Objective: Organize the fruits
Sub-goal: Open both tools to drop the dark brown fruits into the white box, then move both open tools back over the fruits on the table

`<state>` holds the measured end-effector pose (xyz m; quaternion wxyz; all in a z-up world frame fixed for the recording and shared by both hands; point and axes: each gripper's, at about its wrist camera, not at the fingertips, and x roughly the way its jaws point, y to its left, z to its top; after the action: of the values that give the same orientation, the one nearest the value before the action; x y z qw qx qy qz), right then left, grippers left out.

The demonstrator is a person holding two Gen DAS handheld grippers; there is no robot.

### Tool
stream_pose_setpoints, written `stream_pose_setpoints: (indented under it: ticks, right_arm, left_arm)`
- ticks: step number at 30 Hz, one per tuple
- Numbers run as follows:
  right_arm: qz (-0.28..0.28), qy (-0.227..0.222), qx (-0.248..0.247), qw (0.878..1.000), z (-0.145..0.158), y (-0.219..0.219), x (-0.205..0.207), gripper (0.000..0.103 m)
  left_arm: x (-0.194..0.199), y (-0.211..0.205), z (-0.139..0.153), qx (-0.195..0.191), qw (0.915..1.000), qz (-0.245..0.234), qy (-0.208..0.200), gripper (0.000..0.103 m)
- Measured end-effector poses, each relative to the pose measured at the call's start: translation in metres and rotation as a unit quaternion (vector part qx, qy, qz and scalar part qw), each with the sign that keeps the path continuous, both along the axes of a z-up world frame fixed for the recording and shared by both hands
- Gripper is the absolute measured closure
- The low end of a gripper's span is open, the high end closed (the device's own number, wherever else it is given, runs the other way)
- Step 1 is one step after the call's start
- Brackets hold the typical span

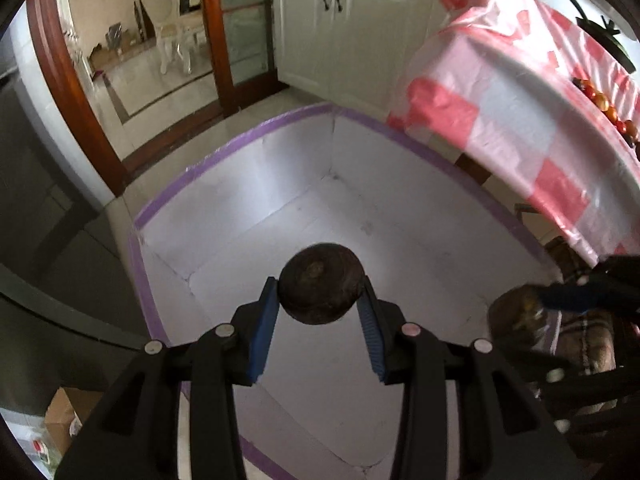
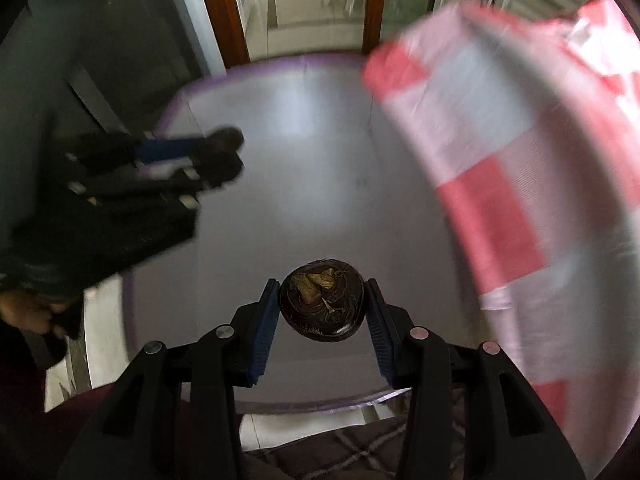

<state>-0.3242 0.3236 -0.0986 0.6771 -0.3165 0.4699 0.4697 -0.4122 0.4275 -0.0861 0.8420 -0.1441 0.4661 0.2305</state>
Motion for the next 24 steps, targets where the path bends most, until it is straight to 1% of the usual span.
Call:
stream_pose_setpoints:
  ticks: [2,4,6,7,8,9,11,15,20,22,24]
  right_arm:
    - [0.007,0.0,-0.018,1.0,-0.012,0.003,-0.003,0.06]
    - [0.013,0.005,-0.032,0.999,-0.021,0.002,-0.003,0.058]
    - [0.017,-0.001,-0.042,0.999,-0.025,0.0,-0.006,0.054]
    - [0.02,-0.005,-0.043,0.999,-0.025,0.0,-0.008,0.048]
    - [0.023,-0.005,-0.044,0.999,-0.024,-0.002,-0.01,0.045]
    - [0.025,-0.005,-0.046,0.999,-0.024,-0.002,-0.012,0.044]
    - [0.035,-0.006,-0.06,0.998,-0.026,-0.002,-0.018,0.04]
    - [0.06,-0.029,-0.118,0.991,-0.037,-0.008,-0.026,0.038]
    - [0.06,-0.006,-0.131,0.989,-0.03,-0.013,-0.026,0.037]
    - [0.058,0.013,-0.137,0.989,-0.028,-0.021,-0.028,0.037]
    - [0.06,0.019,-0.144,0.988,-0.028,-0.022,-0.025,0.037]
  left_arm:
    - [0.0,0.003,-0.005,-0.002,1.0,0.003,0.004,0.058]
    - [0.0,0.006,-0.008,-0.003,0.9999,0.01,0.006,0.034]
    - [0.002,0.008,-0.01,-0.003,0.9999,0.013,0.004,0.032]
    - [0.003,0.007,-0.011,-0.004,0.9999,0.013,0.005,0.026]
    - [0.006,0.006,-0.013,-0.002,0.9999,0.014,0.006,0.022]
    - [0.008,0.004,-0.015,-0.001,0.9998,0.016,0.008,0.018]
    - [0.014,0.003,-0.021,-0.001,0.9997,0.014,0.02,0.018]
    - [0.018,0.002,-0.033,-0.009,0.9988,0.011,0.048,0.018]
    - [0.012,-0.001,-0.044,-0.026,0.997,0.011,0.072,0.018]
    - [0.011,-0.002,-0.046,-0.023,0.9964,0.01,0.08,0.018]
    - [0.01,-0.002,-0.045,-0.022,0.9958,0.009,0.088,0.018]
